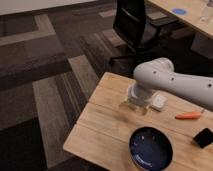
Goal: Knock the eraser over
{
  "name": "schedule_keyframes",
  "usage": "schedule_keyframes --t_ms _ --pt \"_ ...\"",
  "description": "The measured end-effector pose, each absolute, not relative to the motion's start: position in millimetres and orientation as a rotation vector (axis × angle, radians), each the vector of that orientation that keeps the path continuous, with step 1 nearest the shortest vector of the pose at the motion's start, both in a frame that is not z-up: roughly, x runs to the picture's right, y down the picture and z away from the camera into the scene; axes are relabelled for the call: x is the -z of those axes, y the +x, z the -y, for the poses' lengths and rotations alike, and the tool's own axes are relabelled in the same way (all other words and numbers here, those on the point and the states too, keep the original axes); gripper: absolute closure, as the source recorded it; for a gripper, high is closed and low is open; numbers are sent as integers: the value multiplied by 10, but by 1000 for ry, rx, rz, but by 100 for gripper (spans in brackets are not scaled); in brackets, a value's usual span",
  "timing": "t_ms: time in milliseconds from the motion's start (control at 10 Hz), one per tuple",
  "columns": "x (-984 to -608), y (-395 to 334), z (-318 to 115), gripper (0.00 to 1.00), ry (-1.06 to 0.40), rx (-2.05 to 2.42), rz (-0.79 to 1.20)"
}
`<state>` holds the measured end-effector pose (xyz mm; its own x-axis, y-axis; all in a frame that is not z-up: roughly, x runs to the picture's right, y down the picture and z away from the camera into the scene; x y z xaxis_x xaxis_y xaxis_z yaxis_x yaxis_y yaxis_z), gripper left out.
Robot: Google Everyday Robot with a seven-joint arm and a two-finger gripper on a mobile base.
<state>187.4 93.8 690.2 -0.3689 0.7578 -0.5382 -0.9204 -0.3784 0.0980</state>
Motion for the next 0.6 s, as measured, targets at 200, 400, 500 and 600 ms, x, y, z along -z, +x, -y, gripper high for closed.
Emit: schedule_keyframes --t_ms 200,400,500,600 --pt "-6930 2096 -969 35 -483 -1973 -476" --pt "-6932 2100 -973 35 -482 -1972 -477" --pt "-6930 2109 -976 35 -482 -1973 -478" --pt "-6931 2101 -973 35 -482 -1972 -478"
